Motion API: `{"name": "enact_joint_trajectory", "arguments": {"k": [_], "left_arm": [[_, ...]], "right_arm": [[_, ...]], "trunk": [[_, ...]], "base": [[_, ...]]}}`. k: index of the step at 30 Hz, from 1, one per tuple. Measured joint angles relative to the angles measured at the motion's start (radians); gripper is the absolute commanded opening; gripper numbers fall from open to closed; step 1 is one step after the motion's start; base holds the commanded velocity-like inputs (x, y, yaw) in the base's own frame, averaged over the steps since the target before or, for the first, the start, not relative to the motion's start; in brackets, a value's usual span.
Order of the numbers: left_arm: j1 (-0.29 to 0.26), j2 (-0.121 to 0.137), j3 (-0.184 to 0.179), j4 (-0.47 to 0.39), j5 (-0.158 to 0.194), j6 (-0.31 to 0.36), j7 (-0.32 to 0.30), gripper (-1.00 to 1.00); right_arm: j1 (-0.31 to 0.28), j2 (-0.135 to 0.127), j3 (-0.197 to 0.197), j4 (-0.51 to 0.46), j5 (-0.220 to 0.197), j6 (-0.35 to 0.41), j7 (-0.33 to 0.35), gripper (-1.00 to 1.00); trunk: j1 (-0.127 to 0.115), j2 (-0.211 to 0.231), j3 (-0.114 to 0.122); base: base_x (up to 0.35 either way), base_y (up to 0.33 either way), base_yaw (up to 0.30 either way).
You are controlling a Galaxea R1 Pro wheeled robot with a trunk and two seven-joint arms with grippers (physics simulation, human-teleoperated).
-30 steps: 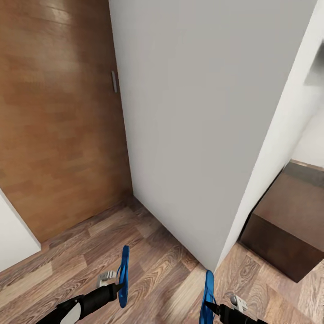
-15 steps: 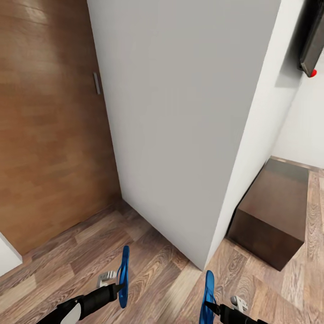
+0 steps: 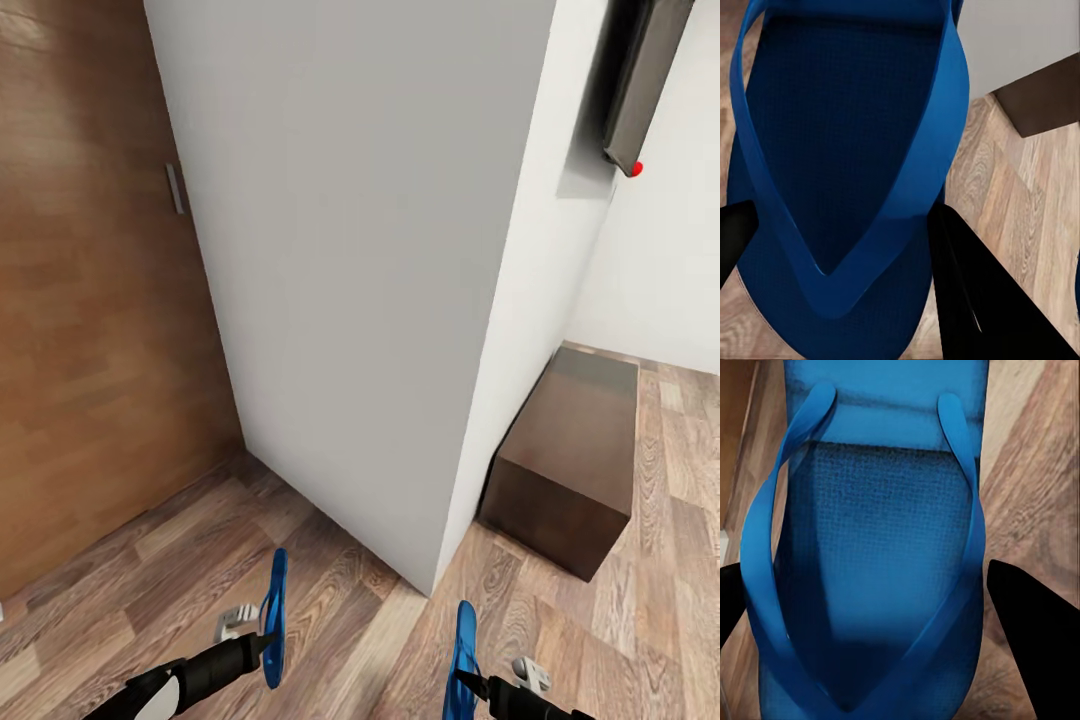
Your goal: In the bedroom, move the book from the bed onto either nightstand, and place the two sandals side by side next to the bed.
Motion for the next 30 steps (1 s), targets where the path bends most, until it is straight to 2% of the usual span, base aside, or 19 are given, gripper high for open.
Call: {"name": "enact_joint_trajectory", "arguments": {"k": [12, 18, 21, 25, 30], "left_arm": [[0.000, -0.006, 0.000, 0.016, -0.004, -0.001, -0.003, -1.00], [0.000, -0.002, -0.022, 0.028, -0.057, -0.018, -0.014, -1.00], [0.000, -0.002, -0.026, 0.061, -0.084, -0.040, -0.023, -1.00], [0.000, -0.002, -0.021, 0.109, -0.090, -0.104, -0.028, -1.00], [0.000, -0.002, -0.021, 0.118, -0.089, -0.119, -0.028, -1.00]], "right_arm": [[0.000, 0.000, 0.000, 0.000, 0.000, 0.000, -0.002, -1.00], [0.000, 0.000, 0.000, 0.000, 0.000, 0.000, 0.000, -1.00], [0.000, 0.000, 0.000, 0.000, 0.000, 0.000, -0.001, -1.00], [0.000, 0.000, 0.000, 0.000, 0.000, 0.000, 0.000, -1.00], [0.000, 0.000, 0.000, 0.000, 0.000, 0.000, -0.002, -1.00]], "trunk": [[0.000, 0.000, 0.008], [0.000, 0.000, 0.012], [0.000, 0.000, 0.014], [0.000, 0.000, 0.017], [0.000, 0.000, 0.021]], "base": [[0.000, 0.000, -0.201], [0.000, 0.000, -0.203], [0.000, 0.000, -0.202], [0.000, 0.000, -0.201], [0.000, 0.000, -0.201]]}}
